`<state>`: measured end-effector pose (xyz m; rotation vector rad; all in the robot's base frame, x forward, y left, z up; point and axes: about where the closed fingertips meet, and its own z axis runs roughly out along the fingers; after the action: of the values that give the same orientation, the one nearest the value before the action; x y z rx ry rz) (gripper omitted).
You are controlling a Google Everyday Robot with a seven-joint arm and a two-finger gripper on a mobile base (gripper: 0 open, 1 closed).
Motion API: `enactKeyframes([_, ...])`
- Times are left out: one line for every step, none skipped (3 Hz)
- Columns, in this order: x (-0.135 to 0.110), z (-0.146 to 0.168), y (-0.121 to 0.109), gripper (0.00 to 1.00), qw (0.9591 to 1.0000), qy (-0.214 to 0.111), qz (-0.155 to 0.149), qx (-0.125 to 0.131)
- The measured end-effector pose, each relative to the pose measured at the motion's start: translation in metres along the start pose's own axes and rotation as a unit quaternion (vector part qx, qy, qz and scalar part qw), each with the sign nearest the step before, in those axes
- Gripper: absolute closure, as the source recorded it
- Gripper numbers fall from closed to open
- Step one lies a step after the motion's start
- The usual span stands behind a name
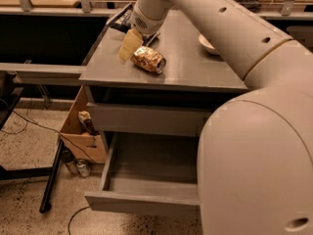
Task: Place orange can into middle drawer
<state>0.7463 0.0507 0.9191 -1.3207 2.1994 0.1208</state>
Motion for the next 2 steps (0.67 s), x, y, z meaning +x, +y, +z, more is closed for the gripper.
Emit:
enactKeyframes([0.025, 0.015, -0.015, 0.0, 0.9998, 0.003, 0.021, -0.005])
enactKeyframes([0.051, 0.032, -0.023, 0.0, 0.9989, 0.013, 0.042, -0.015])
